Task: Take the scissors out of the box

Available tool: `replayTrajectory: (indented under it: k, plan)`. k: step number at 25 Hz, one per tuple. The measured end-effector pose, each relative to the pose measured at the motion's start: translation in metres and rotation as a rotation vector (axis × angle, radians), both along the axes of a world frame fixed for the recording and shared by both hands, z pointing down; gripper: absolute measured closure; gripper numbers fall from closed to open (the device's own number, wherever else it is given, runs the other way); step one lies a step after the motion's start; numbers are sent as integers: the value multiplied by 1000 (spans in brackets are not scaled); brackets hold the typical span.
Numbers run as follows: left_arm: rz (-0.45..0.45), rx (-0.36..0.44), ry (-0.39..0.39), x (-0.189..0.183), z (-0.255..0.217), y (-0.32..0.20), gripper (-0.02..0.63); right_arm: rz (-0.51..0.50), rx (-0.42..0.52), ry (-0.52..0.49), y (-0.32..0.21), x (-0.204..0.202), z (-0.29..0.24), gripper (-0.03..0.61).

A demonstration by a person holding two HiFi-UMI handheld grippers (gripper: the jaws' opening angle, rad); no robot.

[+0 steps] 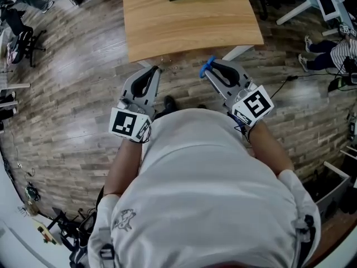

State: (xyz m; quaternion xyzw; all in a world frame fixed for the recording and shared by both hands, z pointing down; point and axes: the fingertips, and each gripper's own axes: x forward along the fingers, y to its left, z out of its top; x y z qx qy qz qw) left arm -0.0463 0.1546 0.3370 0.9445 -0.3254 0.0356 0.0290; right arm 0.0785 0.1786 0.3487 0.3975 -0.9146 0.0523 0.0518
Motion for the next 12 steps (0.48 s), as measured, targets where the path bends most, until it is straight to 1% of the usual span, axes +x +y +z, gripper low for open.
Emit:
replayTrajectory:
  k: [6,12]
  plan:
    - [-28,4,7,22,-5,27,609,-21,-13,-15,30,21,0,500]
    - [-46,4,7,36,-6,45,609,-49,10,-3,50,31,-4,501]
